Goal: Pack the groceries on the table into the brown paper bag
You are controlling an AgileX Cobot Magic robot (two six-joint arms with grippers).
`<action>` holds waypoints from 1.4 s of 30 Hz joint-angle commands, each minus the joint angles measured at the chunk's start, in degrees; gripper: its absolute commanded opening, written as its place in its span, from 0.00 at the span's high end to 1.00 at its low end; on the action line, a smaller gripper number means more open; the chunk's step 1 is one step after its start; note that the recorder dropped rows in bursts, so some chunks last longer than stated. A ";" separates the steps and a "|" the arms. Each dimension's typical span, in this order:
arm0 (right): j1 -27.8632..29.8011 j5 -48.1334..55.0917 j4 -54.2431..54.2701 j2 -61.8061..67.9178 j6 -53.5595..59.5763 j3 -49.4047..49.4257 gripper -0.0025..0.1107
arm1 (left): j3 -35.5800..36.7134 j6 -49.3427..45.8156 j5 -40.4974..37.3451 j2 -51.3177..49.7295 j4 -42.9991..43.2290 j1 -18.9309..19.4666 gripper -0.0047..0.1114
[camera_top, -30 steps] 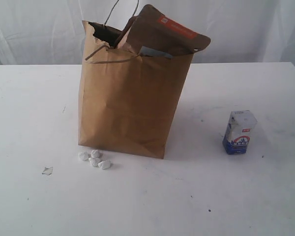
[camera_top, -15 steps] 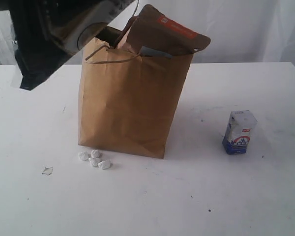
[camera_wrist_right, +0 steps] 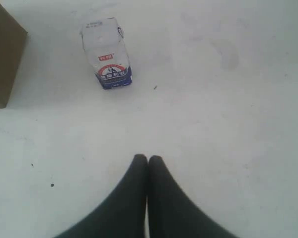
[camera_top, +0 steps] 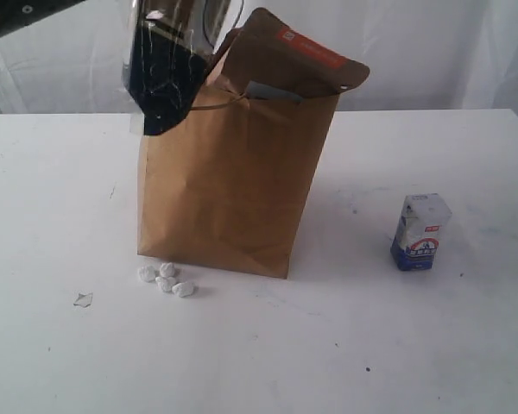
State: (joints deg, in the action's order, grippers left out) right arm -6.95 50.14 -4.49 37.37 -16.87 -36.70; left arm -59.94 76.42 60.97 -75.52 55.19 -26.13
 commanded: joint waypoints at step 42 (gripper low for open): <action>0.17 -0.41 2.18 -0.24 0.14 0.17 0.98 | -25.95 -0.51 8.99 -28.64 -19.49 4.82 0.96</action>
State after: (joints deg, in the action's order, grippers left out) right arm -6.95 50.14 -3.22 37.37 -16.87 -36.70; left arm -84.70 76.34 66.06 -104.28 37.79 -20.91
